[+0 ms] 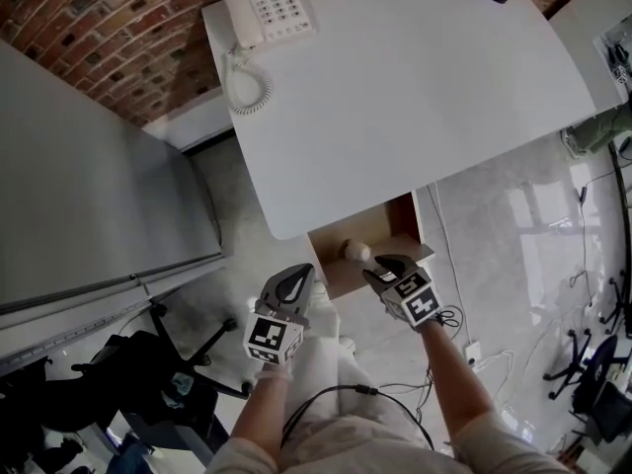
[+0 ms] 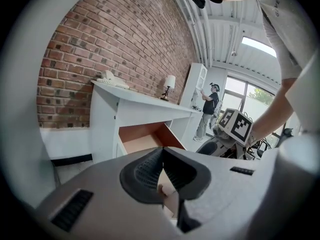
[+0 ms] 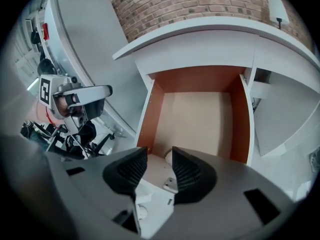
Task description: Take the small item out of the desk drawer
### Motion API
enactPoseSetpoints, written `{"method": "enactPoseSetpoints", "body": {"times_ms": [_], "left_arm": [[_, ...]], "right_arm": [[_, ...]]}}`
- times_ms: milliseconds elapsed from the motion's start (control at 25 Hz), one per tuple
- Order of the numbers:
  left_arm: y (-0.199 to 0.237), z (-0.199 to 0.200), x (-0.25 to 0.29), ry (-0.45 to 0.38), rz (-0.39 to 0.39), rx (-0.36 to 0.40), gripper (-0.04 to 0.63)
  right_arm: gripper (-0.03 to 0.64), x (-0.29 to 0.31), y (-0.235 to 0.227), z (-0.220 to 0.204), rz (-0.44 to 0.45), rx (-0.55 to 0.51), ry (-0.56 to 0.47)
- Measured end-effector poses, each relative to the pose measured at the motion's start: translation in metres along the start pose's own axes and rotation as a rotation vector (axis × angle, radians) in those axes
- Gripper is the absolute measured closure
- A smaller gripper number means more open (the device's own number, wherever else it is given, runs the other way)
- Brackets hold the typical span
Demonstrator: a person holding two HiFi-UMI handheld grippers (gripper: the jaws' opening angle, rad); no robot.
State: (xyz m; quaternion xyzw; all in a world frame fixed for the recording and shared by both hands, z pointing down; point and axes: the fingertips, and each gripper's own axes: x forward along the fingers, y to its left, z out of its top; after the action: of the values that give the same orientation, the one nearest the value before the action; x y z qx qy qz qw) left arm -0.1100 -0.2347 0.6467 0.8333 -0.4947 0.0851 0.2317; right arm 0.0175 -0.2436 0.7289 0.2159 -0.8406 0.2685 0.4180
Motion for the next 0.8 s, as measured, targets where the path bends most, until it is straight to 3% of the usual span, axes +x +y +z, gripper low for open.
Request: {"method": "enactPoseSetpoints", "body": {"times_ms": [320, 800], "left_arm": [[0.014, -0.018, 0.015, 0.012, 0.001, -0.007, 0.591], [0.018, -0.032, 0.027, -0.001, -0.003, -0.008, 0.591]], "right_arm": [[0.426, 0.040, -0.016, -0.015, 0.018, -0.144, 0.172], [0.387, 0.084, -0.039, -0.039, 0.050, -0.255, 0.334]]}}
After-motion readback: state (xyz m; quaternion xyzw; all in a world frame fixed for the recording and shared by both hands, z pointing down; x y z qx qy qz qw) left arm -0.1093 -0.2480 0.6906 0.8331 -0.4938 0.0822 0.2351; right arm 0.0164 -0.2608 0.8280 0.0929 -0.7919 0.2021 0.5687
